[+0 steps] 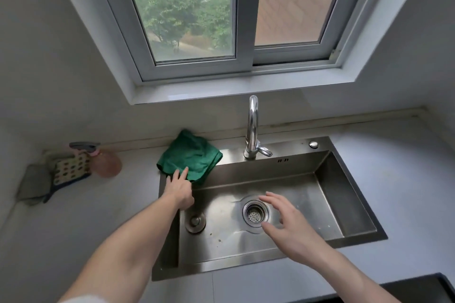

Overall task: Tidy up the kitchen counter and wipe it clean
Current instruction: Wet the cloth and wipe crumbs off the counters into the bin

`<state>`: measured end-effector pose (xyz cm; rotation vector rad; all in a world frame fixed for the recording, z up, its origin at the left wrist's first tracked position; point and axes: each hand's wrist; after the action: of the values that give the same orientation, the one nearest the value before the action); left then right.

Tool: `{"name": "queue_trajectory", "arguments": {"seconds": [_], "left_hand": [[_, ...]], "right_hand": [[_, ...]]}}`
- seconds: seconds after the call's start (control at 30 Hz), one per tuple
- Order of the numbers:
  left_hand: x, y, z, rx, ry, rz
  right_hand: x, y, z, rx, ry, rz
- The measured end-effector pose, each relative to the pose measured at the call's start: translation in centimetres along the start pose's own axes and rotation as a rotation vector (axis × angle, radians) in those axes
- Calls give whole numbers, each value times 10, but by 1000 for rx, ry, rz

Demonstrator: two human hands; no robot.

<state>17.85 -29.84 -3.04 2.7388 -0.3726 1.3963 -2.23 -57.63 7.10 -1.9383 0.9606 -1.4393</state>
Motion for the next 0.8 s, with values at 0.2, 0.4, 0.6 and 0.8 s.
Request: {"name": "queue_trajectory", "arguments": {"seconds": [0.2, 0.4, 0.6, 0.8], "left_hand": [[22, -4, 9, -145, 141, 39], [67, 14, -78, -441, 688, -512], [109, 50, -175, -584, 523, -790], [167, 103, -245, -825, 228, -667]], "right_hand": [[7, 6, -4, -48, 42, 20], [16, 16, -19, -65, 91, 69], [25, 10, -39, -101, 141, 198], [58, -7, -60, 36, 183, 249]]}}
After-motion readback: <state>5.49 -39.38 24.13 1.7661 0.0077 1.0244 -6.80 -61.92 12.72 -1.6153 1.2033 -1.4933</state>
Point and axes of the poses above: each hand's wrist, its own z-axis towards the middle knuckle, its own x-axis out of the back of the hand, y = z × x, and after that the axes turned 1 degree about -y, right-handed
